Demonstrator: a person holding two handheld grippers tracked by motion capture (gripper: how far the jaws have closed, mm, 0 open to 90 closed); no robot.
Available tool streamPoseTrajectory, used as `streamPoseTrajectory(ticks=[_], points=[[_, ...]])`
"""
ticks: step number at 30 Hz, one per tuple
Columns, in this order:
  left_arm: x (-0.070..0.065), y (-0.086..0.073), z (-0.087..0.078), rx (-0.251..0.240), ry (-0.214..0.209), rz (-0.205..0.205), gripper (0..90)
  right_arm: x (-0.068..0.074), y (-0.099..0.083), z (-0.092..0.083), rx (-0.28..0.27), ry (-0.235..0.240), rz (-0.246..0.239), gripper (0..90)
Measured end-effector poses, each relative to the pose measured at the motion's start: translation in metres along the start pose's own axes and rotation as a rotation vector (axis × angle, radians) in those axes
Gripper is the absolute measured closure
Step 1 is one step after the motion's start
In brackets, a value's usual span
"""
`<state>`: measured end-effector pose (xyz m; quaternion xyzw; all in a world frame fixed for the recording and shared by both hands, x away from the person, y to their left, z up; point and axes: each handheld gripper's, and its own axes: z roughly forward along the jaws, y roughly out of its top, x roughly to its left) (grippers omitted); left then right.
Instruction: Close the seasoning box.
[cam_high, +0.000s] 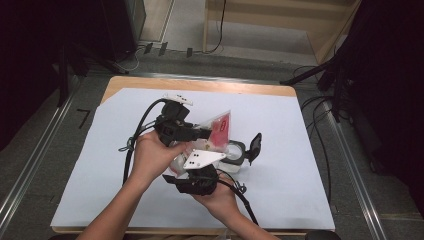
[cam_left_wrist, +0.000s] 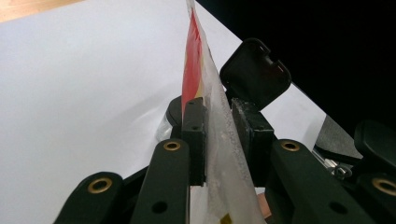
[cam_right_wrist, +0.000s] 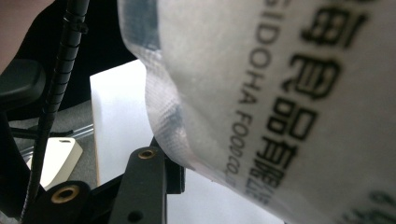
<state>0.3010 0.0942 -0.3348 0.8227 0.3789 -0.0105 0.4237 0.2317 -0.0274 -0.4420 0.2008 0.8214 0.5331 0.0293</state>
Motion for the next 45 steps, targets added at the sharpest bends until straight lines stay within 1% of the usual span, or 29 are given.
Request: streamPoseTrajectory(ticks=[2,3,8,10,12,14,15,17,18,22,23,27,29,30,38,42,45], points=[[0.001,0.0008,-0.001,-0.003,0.009,-0.001,76.3,-0.0013,0.0008,0.0004,0.002,0.005,-0.003,63.8],[0.0017,0.0005,-0.001,-0.015,0.001,-0.008,76.3,-0.0019,0.0017,0.0007,0.006,0.005,-0.005,63.8],[0.0032,0.0003,-0.0028,-0.012,0.009,-0.004,76.4,-0.002,0.0032,0.0021,0.009,0.007,-0.009,63.8],[0.0046,0.0003,-0.0041,-0.022,0.005,-0.009,76.5,-0.0031,0.0049,0.0031,0.012,0.007,-0.019,63.8],[0.0042,0.0003,-0.0043,-0.017,0.012,-0.003,76.4,-0.0032,0.0053,0.003,0.012,0.011,-0.02,63.8],[0.0037,0.0003,-0.004,-0.015,0.011,-0.003,76.5,-0.003,0.0051,0.0029,0.012,0.011,-0.02,63.7],[0.0033,0.0005,-0.0041,-0.008,0.013,-0.001,76.4,-0.0027,0.0048,0.0028,0.012,0.012,-0.017,63.8],[0.0036,0.0005,-0.0024,-0.01,0.015,0.003,76.4,-0.0029,0.004,0.0025,0.015,0.009,-0.011,63.8],[0.004,0.0005,-0.0021,-0.013,0.008,0.003,76.4,-0.0034,0.0039,0.0026,0.015,0.011,-0.013,63.8],[0.0037,0.0011,-0.002,-0.007,0.013,0.006,76.2,-0.0038,0.0037,0.0027,0.014,0.011,-0.011,63.8],[0.0041,0.0012,-0.0017,-0.01,0.007,0.008,76.2,-0.004,0.0037,0.0027,0.013,0.011,-0.011,63.8],[0.004,0.0019,-0.0019,-0.012,0.004,0.009,76.1,-0.0036,0.004,0.003,0.006,0.009,-0.001,63.8],[0.0024,0.0028,-0.0021,-0.005,0.008,0.012,76.2,-0.0034,0.004,0.0024,0.001,0.007,0.001,63.8],[0.0025,0.0026,-0.0016,-0.01,0.001,0.016,76.1,-0.003,0.0037,0.0021,-0.004,0.007,0.001,63.8],[0.0022,0.003,-0.0006,-0.006,-0.003,0.015,75.6,-0.0024,0.0028,0.002,-0.009,-0.001,0.006,63.8],[0.0023,0.0029,0.0006,-0.004,-0.009,0.011,75.5,-0.0022,0.0019,0.0024,-0.012,0.003,0.019,63.8],[0.0004,0.0034,0.0003,-0.01,-0.01,0.012,74.9,-0.0019,0.002,0.0013,-0.016,0.004,0.018,63.8]])
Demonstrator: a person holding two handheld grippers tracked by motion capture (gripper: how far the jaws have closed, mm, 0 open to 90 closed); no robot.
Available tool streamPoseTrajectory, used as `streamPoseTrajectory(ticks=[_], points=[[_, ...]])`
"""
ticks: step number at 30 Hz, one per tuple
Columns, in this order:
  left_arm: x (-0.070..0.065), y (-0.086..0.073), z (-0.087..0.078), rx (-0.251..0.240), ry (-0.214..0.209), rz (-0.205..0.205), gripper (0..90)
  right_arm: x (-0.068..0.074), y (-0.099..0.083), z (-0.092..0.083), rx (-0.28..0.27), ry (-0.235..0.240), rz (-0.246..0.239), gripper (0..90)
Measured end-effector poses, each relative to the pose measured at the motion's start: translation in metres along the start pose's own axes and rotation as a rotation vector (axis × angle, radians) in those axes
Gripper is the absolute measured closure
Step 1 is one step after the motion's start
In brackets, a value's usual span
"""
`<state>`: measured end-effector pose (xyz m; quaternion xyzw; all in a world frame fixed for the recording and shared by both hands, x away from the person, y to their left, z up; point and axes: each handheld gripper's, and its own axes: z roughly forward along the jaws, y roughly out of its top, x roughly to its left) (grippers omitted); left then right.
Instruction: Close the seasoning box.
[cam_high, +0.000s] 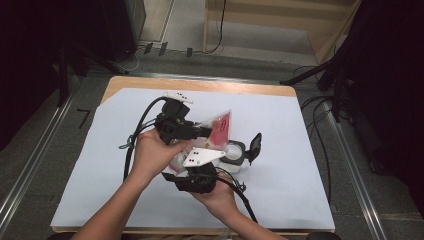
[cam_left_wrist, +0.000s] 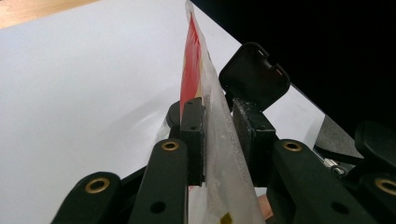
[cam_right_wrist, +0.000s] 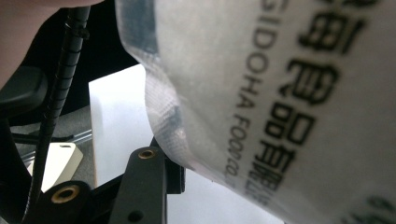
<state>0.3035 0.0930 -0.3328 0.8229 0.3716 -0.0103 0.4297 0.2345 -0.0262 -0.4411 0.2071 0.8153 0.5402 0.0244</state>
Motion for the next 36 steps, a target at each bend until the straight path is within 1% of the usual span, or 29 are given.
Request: streamPoseTrajectory(ticks=[5,7,8,10,15,18,19,20,21,24,25,29,34,35,36], points=[[-0.0013,0.0014,0.0015,0.002,-0.01,0.003,75.1,0.0008,0.0002,-0.0021,-0.006,-0.003,0.01,63.8],[-0.0016,0.0015,0.0023,0.003,-0.006,0.002,75.1,0.0007,0.0,-0.0024,-0.005,-0.001,0.014,63.8],[-0.002,0.0016,0.0027,0.013,-0.004,0.005,75.1,0.0003,-0.001,-0.0029,-0.004,-0.001,0.017,63.8],[-0.0022,0.0013,0.0041,0.013,-0.008,0.007,75.1,0.0005,-0.0016,-0.0028,-0.003,0.001,0.02,63.8],[-0.0027,0.0012,0.0044,0.009,-0.009,0.015,74.9,0.0006,-0.0022,-0.0034,-0.001,0.001,0.013,63.7],[-0.0008,0.0013,0.005,-0.001,-0.011,0.007,74.8,-0.0009,-0.0018,-0.0028,0.001,-0.004,0.005,63.8],[-0.0002,0.0015,0.0045,0.008,-0.005,0.008,74.9,-0.0013,-0.0018,-0.0024,0.003,-0.006,0.004,63.8],[-0.0002,0.0015,0.0045,0.008,-0.005,0.008,75.0,-0.0013,-0.0018,-0.0024,0.003,-0.006,0.004,63.8],[0.0007,0.001,0.0046,0.005,-0.015,0.007,75.0,-0.001,-0.0019,-0.0021,0.007,-0.006,0.004,63.8],[0.0008,0.0011,0.0044,0.006,-0.015,0.006,75.0,-0.0005,-0.0019,-0.002,0.007,-0.009,0.0,63.8],[0.0003,0.0013,0.0044,0.01,-0.008,0.01,75.0,-0.0005,-0.0019,-0.0021,0.007,-0.009,-0.001,63.8],[0.0007,0.001,0.0047,0.006,-0.012,0.011,75.0,-0.0005,-0.0021,-0.0021,0.009,-0.01,0.0,63.8],[-0.0003,0.0013,0.004,0.014,-0.007,0.012,75.0,-0.0003,-0.002,-0.002,0.007,-0.009,-0.002,63.8],[-0.001,0.0009,0.0048,0.001,-0.015,0.009,75.0,-0.0002,-0.002,-0.0019,0.007,-0.009,-0.006,63.8],[-0.001,0.0009,0.0048,0.001,-0.015,0.009,75.0,-0.0002,-0.002,-0.0019,0.007,-0.009,-0.006,63.8]])
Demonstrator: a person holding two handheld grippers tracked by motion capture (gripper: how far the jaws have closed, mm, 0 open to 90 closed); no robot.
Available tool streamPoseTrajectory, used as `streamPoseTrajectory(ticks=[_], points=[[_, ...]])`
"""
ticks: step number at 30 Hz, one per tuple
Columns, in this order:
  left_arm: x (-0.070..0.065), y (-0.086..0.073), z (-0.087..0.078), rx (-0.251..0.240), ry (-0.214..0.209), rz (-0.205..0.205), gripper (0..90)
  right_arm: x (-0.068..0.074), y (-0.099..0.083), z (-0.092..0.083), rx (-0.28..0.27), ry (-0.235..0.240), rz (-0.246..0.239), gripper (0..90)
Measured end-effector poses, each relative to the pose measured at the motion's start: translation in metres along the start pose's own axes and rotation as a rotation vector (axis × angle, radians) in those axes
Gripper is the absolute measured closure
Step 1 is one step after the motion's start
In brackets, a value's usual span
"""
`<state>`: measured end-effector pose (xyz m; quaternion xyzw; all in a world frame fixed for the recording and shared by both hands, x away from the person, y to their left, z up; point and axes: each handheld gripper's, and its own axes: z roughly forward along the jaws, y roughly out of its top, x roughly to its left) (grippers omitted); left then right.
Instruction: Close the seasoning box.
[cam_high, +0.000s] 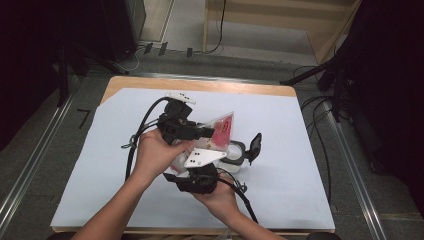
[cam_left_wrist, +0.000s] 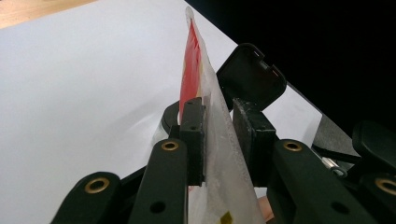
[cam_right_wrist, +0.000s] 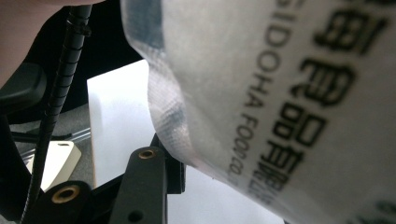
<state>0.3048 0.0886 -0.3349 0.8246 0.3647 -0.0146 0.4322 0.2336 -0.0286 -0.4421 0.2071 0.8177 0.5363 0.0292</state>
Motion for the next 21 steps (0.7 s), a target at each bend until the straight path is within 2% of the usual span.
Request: streamPoseTrajectory(ticks=[21], points=[[-0.0008,0.0001,-0.0003,0.002,0.003,-0.001,74.9,0.0011,0.0005,-0.0003,0.005,-0.007,-0.004,64.0]])
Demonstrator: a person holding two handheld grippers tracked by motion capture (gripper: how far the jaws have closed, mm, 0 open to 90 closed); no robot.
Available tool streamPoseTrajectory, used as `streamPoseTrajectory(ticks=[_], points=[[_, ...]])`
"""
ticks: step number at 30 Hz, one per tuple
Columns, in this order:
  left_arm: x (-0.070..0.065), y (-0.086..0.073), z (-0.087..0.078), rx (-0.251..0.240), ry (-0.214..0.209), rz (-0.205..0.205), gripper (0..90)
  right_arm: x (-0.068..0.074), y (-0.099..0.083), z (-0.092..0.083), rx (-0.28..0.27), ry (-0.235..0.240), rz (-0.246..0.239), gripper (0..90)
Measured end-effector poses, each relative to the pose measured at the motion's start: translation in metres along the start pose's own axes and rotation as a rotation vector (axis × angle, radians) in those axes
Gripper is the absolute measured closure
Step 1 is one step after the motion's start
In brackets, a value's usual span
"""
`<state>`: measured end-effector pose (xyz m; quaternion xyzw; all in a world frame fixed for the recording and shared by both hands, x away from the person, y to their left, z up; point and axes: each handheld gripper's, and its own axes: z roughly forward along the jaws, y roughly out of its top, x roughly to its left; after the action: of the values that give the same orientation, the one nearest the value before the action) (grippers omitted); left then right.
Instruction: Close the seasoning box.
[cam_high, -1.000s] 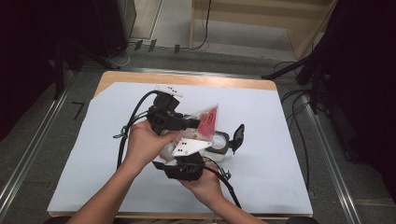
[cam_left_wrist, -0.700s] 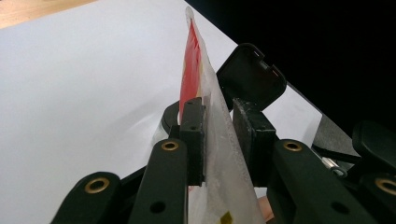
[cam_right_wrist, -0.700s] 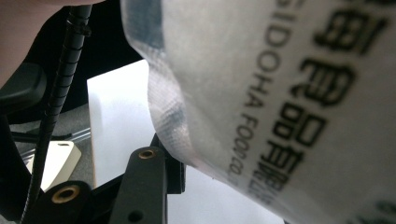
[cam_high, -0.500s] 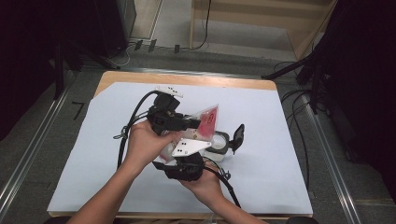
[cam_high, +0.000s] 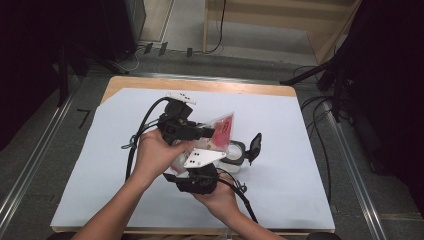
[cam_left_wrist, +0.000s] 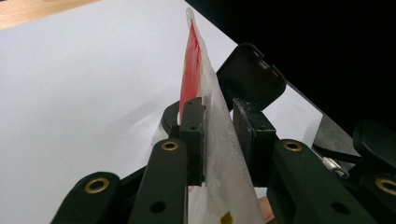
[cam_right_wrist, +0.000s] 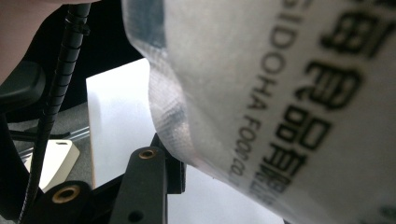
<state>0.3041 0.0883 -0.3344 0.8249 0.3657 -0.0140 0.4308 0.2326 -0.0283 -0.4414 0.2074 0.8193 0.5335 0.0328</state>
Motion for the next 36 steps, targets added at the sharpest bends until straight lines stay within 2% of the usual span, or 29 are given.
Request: streamPoseTrajectory(ticks=[36], points=[[-0.0005,0.0,-0.0002,0.005,-0.002,0.002,74.7,0.0009,0.0005,-0.0007,0.005,0.004,0.002,63.9]])
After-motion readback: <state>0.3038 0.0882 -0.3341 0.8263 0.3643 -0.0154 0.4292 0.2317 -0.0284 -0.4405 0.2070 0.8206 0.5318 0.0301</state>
